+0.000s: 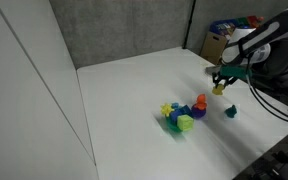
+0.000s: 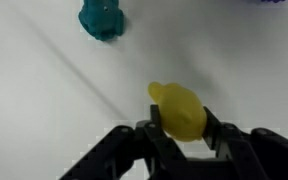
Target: Remove the yellow bear from the green bowl and put it on the table
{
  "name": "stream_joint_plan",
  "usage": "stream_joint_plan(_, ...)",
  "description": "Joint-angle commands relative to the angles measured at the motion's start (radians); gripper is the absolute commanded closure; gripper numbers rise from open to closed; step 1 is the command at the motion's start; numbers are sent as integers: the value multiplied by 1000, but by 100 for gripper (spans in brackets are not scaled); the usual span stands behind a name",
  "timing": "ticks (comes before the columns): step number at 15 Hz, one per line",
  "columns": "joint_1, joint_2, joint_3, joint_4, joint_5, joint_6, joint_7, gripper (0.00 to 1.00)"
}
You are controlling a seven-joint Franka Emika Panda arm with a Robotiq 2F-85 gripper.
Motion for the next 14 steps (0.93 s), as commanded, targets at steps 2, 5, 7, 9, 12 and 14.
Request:
stream_joint_plan(2, 16, 44, 6, -3, 29, 81, 22, 83)
stream_joint_plan(5, 19, 68, 12, -6, 48, 123, 19, 83)
stream_joint_plan(7, 17, 78, 14, -6, 77, 136, 30, 83)
stream_joint_plan(9, 5, 81, 22, -8, 117, 144, 35, 83)
stream_joint_plan(12, -10, 73, 27, -13, 188, 137, 60, 83)
stream_joint_plan(14, -11, 66, 21, -23, 225, 153, 83, 83)
